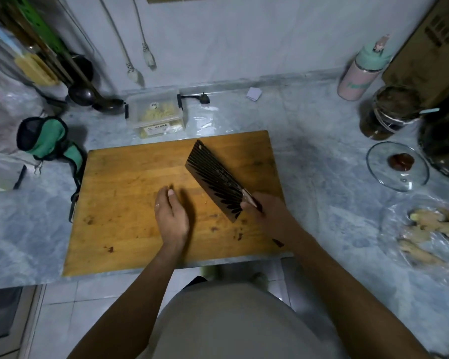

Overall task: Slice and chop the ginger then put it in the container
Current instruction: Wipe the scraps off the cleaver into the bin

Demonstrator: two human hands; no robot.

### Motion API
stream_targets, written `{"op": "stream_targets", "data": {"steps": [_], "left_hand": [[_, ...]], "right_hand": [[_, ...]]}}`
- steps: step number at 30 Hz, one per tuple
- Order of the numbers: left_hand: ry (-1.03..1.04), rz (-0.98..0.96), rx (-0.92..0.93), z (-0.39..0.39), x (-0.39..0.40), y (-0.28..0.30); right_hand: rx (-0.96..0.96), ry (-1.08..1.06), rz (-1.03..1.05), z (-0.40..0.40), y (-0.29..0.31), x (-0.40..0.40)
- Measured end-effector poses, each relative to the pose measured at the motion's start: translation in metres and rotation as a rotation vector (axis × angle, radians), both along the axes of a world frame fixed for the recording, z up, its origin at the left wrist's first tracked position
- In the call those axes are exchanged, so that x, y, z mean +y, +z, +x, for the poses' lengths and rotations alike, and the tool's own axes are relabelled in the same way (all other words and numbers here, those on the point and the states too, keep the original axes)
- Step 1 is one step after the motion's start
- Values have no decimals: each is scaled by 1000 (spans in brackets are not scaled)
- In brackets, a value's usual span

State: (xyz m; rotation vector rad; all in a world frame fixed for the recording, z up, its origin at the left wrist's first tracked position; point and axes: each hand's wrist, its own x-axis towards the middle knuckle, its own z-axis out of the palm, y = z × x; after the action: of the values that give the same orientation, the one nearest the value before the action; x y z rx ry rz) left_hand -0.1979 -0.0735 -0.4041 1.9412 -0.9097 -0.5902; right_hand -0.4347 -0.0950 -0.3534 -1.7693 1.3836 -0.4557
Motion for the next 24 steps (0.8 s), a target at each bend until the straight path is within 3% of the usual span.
{"op": "stream_targets", "data": {"steps": [5, 11, 19, 24], "left_hand": [[-252, 67, -229, 9, -32, -4], [-424, 199, -450, 15, -63, -12], [-436, 201, -422, -34, -87, -15], [-447, 158, -355, -67, -90, -16]], "right_hand": [[-184, -361, 94, -23, -7, 20], [-299, -586, 250, -53, -20, 30], [-282, -600, 201, -14, -52, 51], [-149, -604, 198, 0, -65, 44]]}}
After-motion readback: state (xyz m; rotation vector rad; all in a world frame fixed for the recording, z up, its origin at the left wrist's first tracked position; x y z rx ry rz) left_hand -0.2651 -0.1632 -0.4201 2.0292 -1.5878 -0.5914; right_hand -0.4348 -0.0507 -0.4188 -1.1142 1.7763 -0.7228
